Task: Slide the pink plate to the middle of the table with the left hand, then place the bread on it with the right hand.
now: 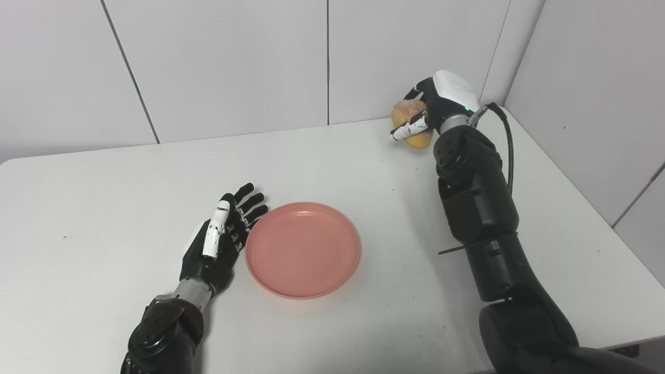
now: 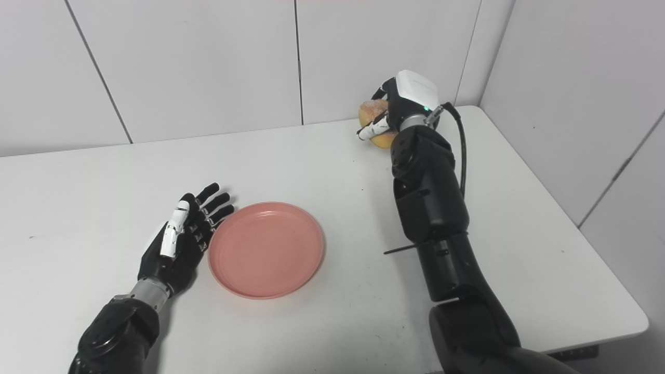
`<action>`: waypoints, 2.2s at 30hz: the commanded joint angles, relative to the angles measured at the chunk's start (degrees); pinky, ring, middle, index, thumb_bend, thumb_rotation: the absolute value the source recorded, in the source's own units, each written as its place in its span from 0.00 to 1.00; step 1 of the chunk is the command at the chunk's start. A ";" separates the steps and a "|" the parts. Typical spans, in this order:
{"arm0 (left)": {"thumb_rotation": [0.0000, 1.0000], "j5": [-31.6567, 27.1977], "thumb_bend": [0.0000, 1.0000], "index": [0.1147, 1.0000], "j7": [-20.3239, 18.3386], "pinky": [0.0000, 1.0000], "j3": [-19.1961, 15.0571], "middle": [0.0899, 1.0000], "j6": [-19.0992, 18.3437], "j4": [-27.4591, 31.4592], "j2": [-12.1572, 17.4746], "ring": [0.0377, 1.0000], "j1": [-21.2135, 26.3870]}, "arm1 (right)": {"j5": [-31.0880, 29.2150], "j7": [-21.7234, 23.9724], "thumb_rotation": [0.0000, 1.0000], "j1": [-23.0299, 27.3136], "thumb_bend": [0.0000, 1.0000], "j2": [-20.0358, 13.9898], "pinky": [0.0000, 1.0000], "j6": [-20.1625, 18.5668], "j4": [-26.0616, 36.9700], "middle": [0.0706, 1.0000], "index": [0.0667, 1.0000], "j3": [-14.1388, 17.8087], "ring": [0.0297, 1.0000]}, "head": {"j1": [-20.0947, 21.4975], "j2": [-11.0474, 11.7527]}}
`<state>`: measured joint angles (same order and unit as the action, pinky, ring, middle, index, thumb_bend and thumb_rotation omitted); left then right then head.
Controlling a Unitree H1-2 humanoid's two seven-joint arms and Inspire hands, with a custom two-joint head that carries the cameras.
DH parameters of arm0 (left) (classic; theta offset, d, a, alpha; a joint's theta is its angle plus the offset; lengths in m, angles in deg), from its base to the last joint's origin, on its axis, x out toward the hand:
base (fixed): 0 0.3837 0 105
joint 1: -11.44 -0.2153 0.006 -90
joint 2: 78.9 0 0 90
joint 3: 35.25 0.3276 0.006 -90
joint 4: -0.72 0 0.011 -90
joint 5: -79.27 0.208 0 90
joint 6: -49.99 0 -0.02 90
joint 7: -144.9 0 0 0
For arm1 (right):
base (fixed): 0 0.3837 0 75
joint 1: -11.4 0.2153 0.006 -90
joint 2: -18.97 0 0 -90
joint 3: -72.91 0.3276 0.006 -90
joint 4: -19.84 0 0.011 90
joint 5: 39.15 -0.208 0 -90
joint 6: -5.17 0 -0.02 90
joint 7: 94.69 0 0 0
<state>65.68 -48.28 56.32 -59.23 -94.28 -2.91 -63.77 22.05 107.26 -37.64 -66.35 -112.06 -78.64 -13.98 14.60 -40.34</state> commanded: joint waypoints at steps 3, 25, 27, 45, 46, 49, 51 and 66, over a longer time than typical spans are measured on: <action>1.00 1.14 0.32 0.86 1.54 0.87 0.86 0.87 -1.63 -1.40 -1.04 0.87 0.19 | -0.09 3.30 0.00 2.46 0.52 1.06 0.31 0.32 6.90 0.41 0.49 -1.30 0.36 | -1.70 -0.23; 1.00 5.82 0.35 0.83 5.11 0.85 2.32 0.85 2.09 -4.84 -3.95 0.85 2.16 | -5.60 8.17 0.00 -7.82 0.52 8.52 0.33 0.89 23.24 0.40 0.51 -15.14 0.38 | -11.10 -4.38; 1.00 5.88 0.35 0.84 5.26 0.85 2.40 0.85 2.07 -4.76 -4.07 0.85 2.25 | -5.10 8.13 0.00 -8.97 0.52 8.15 0.30 1.01 23.94 0.39 0.51 -16.96 0.36 | -11.57 -4.67; 1.00 5.84 0.35 0.84 5.86 0.83 2.24 0.85 2.06 -3.70 -4.92 0.85 2.22 | -7.99 5.24 0.00 -15.42 0.52 7.10 0.28 0.97 20.11 0.37 0.51 -22.49 0.34 | -12.90 -6.29; 1.00 5.89 0.35 0.84 5.89 0.83 2.25 0.85 1.94 -3.57 -4.95 0.85 2.21 | -7.96 5.12 0.00 -15.49 0.52 7.12 0.27 0.84 19.64 0.37 0.51 -22.75 0.33 | -13.03 -6.31; 1.00 5.95 0.35 0.84 5.92 0.83 2.20 0.85 2.20 -3.85 -4.99 0.85 2.28 | -7.99 4.63 0.00 -15.82 0.52 7.00 0.26 0.73 18.84 0.41 0.47 -23.38 0.32 | -13.17 -6.39; 1.00 5.98 0.36 0.84 6.00 0.82 2.13 0.85 2.18 -3.98 -4.99 0.84 2.31 | -7.92 4.31 0.00 -16.11 0.52 6.84 0.25 0.84 18.64 0.39 0.49 -23.87 0.31 | -13.13 -6.46; 1.00 6.59 0.35 0.84 6.22 0.83 2.50 0.86 1.99 -3.77 -4.87 0.85 2.40 | -7.27 2.87 0.00 -17.32 0.52 5.02 0.23 1.05 16.76 0.39 0.48 -28.37 0.29 | -13.06 -6.71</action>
<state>71.80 -42.48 58.66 -56.07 -97.88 -7.43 -61.65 13.79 111.00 -56.71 -61.23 -112.04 -63.09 -42.25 1.58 -47.02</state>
